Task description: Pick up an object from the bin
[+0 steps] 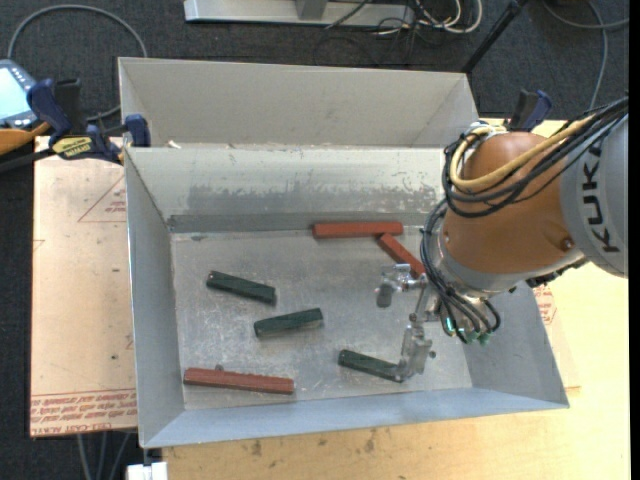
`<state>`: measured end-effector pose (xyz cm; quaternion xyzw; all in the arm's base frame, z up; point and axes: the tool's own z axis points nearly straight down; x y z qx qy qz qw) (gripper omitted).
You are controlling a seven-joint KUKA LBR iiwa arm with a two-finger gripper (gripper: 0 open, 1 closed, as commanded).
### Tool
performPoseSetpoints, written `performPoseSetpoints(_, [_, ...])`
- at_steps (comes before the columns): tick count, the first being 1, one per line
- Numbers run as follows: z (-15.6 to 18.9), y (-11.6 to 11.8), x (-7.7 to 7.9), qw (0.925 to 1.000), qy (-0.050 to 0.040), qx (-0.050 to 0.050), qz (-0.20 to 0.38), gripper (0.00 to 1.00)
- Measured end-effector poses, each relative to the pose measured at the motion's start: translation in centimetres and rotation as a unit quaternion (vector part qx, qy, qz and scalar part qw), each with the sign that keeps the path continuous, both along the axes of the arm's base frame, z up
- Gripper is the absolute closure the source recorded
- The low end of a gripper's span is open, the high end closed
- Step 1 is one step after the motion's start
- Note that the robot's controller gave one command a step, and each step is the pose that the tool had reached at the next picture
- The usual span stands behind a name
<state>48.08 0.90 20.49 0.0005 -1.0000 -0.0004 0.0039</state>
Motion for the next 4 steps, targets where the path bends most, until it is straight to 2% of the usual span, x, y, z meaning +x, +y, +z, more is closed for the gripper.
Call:
performPoseSetpoints(1, [-13.7, 0.7, 1.1, 0.9999, -0.0044, 0.000, -0.015, 0.00])
performPoseSetpoints(2, [-13.4, 0.7, 1.1, 0.9999, -0.0043, 0.000, -0.016, 1.00])
performPoseSetpoints(3, [0.8, 0.2, 2.9, 0.9995, -0.0099, 0.000, -0.030, 1.00])
performPoseSetpoints(4, [0.3, 0.2, 2.7, 0.9995, -0.0051, 0.000, -0.030, 0.00])
